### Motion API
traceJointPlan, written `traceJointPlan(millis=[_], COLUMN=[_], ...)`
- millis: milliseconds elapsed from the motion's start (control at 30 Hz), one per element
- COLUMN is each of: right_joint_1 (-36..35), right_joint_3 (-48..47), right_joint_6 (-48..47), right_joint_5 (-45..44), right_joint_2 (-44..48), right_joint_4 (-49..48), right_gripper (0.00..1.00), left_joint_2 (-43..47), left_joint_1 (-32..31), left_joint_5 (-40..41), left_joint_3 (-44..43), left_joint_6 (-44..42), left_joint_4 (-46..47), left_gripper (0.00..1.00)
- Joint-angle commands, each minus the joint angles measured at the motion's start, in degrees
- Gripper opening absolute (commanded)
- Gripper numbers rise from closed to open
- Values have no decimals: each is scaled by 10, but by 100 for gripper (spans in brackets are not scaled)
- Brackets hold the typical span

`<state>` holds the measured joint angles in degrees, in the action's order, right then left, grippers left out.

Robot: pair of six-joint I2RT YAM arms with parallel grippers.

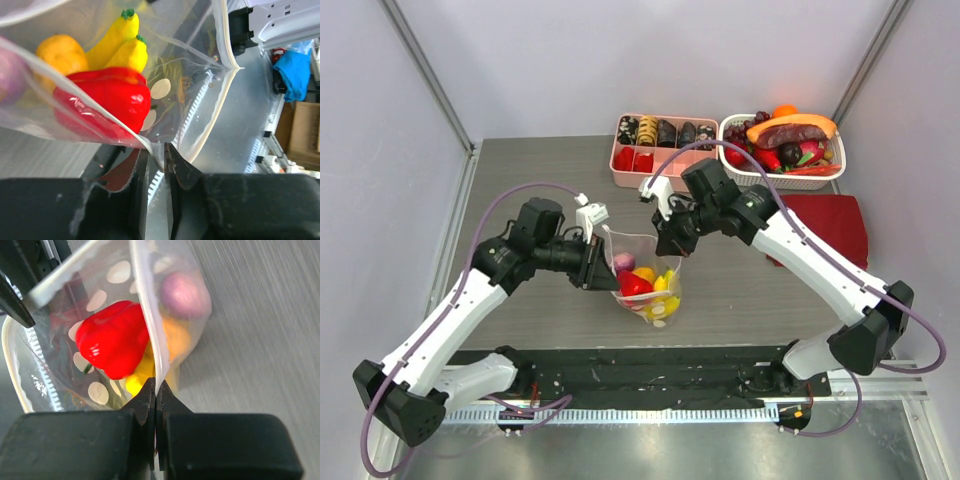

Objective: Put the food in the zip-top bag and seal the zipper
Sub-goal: Adjust the zipper food storage bag at the center of the board.

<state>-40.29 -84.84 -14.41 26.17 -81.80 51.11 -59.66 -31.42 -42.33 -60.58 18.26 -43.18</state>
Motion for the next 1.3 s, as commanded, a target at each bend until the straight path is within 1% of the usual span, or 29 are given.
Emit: traceJointPlan(millis=[0, 33, 67, 100, 133, 167, 200, 233, 267, 300, 333, 367, 400, 433, 467, 500, 533, 600, 633, 667, 733, 767, 867, 967, 1000, 1167, 1200, 1233, 1267], right_joint_1=[-17, -17, -17, -16, -17, -17, -17, -17, -16, -17, -16, -16, -17, -17, -17, -17, -17, -16, -16, -17, -17, -16, -18, -18, -20, -20, -22, -22, -22], right_joint_3=[-20, -31, -37, -43, -55, -60, -64, -72, -75, -76, -76, -75, -74, -73, -71, -72, -74, -78, -82, -86, -92, -93, -90, -85, -83, -75, -74, -72, -71], right_joint_6=[-97, -111, -122, -144, -155, -166, -177, -195, -207, -217, -226, -250, -262, -276, -291, -297, -302, -318, -320, -321, -323, -323, -326, -324, -324, -320, -318, -318, -315], right_joint_5=[38, 39, 35, 35, 35, 37, 37, 36, 38, 40, 41, 42, 45, 50, 51, 54, 60, 66, 67, 69, 70, 71, 70, 70, 69, 65, 64, 62, 63], right_joint_2=[-34, -41, -48, -60, -65, -71, -78, -83, -86, -87, -88, -86, -85, -83, -80, -79, -80, -84, -85, -89, -93, -93, -92, -89, -88, -86, -87, -86, -86], right_joint_4=[-58, -58, -58, -58, -58, -55, -55, -54, -51, -51, -50, -48, -48, -49, -53, -56, -58, -63, -65, -66, -66, -66, -64, -62, -60, -60, -60, -60, -60], right_gripper=[1, 1, 1, 1, 1, 1, 1, 1, 1, 1, 1, 1, 1, 1, 1, 1, 1, 1, 1, 1, 1, 1, 1, 1, 1, 1, 1, 1, 1], left_joint_2=[8, 2, -1, -2, 5, 10, 14, 14, 11, 7, -2, -23, -37, -48, -70, -78, -86, -109, -117, -122, -116, -112, -77, -51, -48, -24, -19, -13, 5], left_joint_1=[18, 32, 51, 110, 136, 164, 187, 232, 252, 271, 292, 332, 354, 374, 411, 422, 428, 428, 428, 428, 425, 422, 400, 384, 383, 369, 364, 363, 346], left_joint_5=[25, 16, -43, -73, -102, -121, -144, -157, -170, -185, -190, -202, -213, -243, -257, -269, -279, -289, -296, -317, -333, -347, -362, -377, -383, -371, -366, -350, -333], left_joint_3=[-33, -49, -75, -85, -90, -100, -105, -112, -129, -136, -142, -154, -160, -162, -162, -158, -155, -149, -147, -138, -121, -102, -70, -46, -42, -12, -6, 12, 28], left_joint_6=[-47, -60, -90, -103, -117, -151, -176, -207, -234, -289, -319, -361, -446, -501, -551, -601, -725, -839, -949, -982, -990, -1011, -1042, -1005, -973, -947, -879, -816, -728], left_joint_4=[30, 8, -22, -33, -38, -45, -71, -87, -105, -136, -159, -183, -210, -266, -291, -319, -371, -435, -468, -519, -519, -518, -514, -484, -467, -452, -432, -353, -264], left_gripper=[24, 30, 33, 36, 49, 59, 66, 73, 74, 74, 74, 74, 74, 74, 74, 74, 74, 74, 74, 74, 74, 74, 73, 71, 70, 66, 65, 65, 64])
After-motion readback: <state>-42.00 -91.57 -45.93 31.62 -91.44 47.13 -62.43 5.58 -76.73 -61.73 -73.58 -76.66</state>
